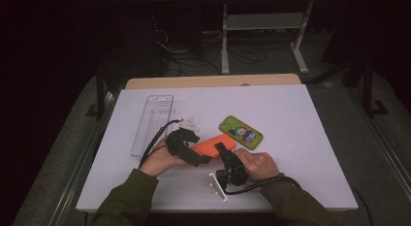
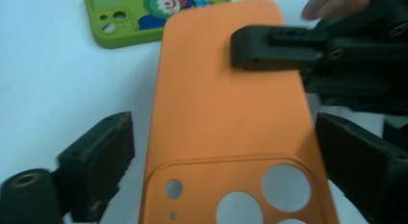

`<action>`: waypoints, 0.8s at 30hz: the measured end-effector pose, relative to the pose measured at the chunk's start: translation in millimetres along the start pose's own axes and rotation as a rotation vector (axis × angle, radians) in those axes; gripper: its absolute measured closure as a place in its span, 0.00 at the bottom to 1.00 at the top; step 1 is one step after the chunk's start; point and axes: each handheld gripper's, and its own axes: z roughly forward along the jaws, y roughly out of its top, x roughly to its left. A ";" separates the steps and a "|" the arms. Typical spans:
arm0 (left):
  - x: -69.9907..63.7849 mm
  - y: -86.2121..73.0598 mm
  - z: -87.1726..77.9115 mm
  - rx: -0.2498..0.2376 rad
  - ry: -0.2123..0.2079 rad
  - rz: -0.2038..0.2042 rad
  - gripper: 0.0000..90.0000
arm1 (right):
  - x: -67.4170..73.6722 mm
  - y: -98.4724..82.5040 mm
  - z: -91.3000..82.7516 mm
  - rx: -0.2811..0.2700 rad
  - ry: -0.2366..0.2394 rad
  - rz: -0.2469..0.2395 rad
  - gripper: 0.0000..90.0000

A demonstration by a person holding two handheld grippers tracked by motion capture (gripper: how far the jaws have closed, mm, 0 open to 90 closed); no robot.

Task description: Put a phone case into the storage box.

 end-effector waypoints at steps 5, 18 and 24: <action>-1.4 0.3 -6.6 -0.016 -0.018 0.025 0.00 | -0.7 -1.2 1.5 0.002 0.003 0.005 0.92; 4.7 -2.9 -23.1 -0.025 -0.016 0.051 0.00 | -5.2 -7.5 3.1 0.025 0.031 0.059 0.92; 8.5 -5.7 -29.5 -0.045 -0.009 0.029 0.00 | -8.2 -11.9 3.7 0.042 0.047 0.110 0.91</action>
